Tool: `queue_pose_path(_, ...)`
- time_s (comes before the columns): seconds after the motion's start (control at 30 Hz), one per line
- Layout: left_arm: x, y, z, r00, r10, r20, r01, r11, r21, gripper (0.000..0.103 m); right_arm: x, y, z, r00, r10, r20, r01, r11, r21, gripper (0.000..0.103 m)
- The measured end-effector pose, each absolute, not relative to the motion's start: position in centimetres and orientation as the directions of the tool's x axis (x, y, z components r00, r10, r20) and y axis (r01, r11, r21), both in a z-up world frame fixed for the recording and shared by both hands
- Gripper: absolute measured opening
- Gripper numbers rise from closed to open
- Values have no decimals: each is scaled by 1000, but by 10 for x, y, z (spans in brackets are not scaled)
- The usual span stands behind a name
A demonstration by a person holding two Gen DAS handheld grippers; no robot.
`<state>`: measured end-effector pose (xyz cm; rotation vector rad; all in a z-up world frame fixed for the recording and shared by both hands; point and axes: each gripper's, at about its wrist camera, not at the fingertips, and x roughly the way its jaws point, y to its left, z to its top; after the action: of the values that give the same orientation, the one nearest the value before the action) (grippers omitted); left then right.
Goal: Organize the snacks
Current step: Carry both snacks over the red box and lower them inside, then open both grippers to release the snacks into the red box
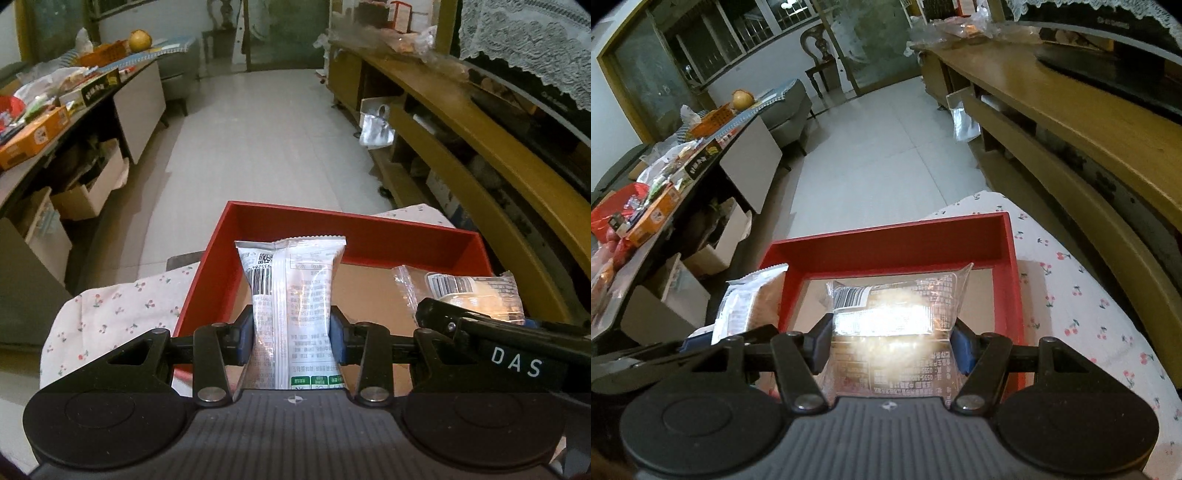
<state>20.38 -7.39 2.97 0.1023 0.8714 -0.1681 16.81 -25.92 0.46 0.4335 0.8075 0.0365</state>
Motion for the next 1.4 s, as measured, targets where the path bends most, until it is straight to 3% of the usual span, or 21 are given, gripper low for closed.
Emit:
queue_pose_path(0.57, 233, -77, -19, 573, -47, -818, 167, 984, 61, 45, 207, -248, -41, 638, 148, -756, 109, 954, 279, 70)
queue_pose_path(0.97, 229, -77, -26, 579, 0, -816, 163, 980, 116, 44, 210, -234, -49, 613, 116, -781, 100, 970, 223, 70)
queue_pose_path(1.4, 225, -76, -6, 603, 2, -798, 141, 984, 109, 63, 200, -238, -30, 658, 91, -748, 112, 970, 216, 74)
